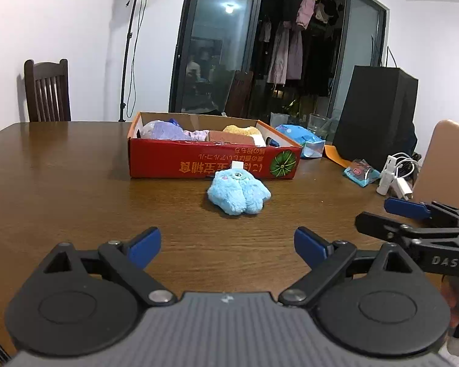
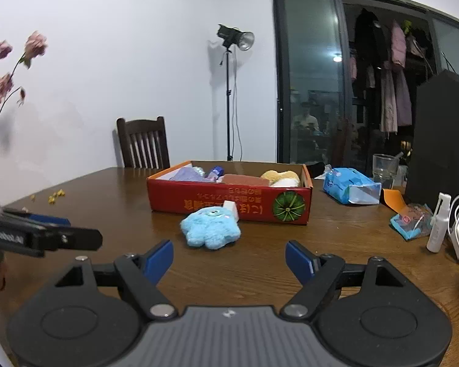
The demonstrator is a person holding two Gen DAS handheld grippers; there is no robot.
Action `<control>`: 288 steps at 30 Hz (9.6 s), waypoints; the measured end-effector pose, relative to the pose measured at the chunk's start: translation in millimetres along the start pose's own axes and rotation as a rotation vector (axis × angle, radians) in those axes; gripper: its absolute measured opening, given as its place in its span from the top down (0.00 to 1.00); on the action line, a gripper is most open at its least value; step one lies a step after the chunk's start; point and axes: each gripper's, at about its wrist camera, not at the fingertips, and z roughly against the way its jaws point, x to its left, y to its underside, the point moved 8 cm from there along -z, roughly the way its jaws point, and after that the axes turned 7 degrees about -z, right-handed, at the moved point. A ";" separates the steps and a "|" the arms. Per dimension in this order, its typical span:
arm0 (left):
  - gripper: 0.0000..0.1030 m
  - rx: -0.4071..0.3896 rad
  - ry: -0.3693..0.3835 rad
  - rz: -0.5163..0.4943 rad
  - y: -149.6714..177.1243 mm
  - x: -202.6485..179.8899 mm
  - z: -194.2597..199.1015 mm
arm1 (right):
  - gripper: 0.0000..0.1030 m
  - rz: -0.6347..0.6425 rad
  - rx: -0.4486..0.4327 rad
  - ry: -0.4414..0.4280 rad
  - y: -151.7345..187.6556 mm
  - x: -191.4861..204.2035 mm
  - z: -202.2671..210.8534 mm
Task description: Organize soft objects
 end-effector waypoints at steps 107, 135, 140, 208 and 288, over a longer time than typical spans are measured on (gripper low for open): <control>0.48 0.220 0.128 -0.012 -178.6 103.7 -335.2 | 0.61 -0.419 0.593 -0.081 -118.5 -71.3 -445.7; 0.20 -0.070 -0.053 -0.144 -104.8 37.2 -36.7 | 0.20 -0.016 0.170 -0.006 -136.8 -28.5 -103.5; 0.20 -0.033 -0.017 -0.050 -41.2 23.7 -6.5 | 0.19 -0.054 0.136 -0.003 -81.7 -22.2 -55.2; 0.82 0.024 0.022 -0.010 -14.7 -24.0 -15.2 | 0.96 -0.124 0.165 -0.044 -4.4 -7.8 -56.8; 0.00 -0.127 -0.182 -0.031 -155.2 66.4 -86.5 | 0.07 -0.013 -0.016 0.141 -149.3 -55.0 -145.2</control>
